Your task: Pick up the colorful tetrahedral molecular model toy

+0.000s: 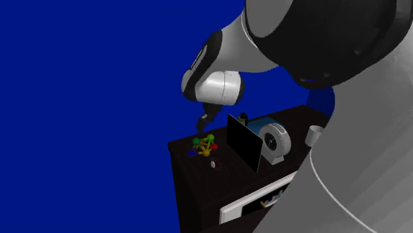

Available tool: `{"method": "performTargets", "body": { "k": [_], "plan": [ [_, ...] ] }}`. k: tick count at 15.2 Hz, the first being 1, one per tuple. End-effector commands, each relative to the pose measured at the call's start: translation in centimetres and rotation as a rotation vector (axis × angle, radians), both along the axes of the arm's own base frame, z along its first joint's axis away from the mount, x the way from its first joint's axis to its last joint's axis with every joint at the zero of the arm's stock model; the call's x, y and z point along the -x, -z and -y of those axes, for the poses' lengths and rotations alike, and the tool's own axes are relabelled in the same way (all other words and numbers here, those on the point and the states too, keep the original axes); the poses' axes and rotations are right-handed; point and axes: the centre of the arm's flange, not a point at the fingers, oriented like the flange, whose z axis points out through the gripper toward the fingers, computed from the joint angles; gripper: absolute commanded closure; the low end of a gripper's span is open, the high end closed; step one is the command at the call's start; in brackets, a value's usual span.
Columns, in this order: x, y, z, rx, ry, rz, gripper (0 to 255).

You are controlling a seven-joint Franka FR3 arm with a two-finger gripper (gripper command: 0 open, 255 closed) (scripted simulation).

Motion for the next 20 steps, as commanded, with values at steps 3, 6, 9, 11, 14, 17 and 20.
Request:
{"method": "performTargets", "body": {
  "k": [3, 6, 9, 11, 14, 17, 20],
  "plan": [
    [-3.4, 4.3, 0.1, -0.014, -0.101, 0.023, 0],
    [-6.1, 7.2, -0.2, -0.026, -0.175, 0.039, 0],
    [-8.7, 10.0, -0.8, -0.038, -0.249, 0.055, 0],
    [-8.7, 11.0, -0.8, -0.038, -0.249, 0.055, 0],
    [-8.7, 12.6, -0.8, -0.038, -0.249, 0.055, 0],
    [-8.7, 14.0, -0.8, -0.038, -0.249, 0.055, 0],
    [-8.7, 14.0, -0.8, -0.038, -0.249, 0.055, 255]
  ]
}}
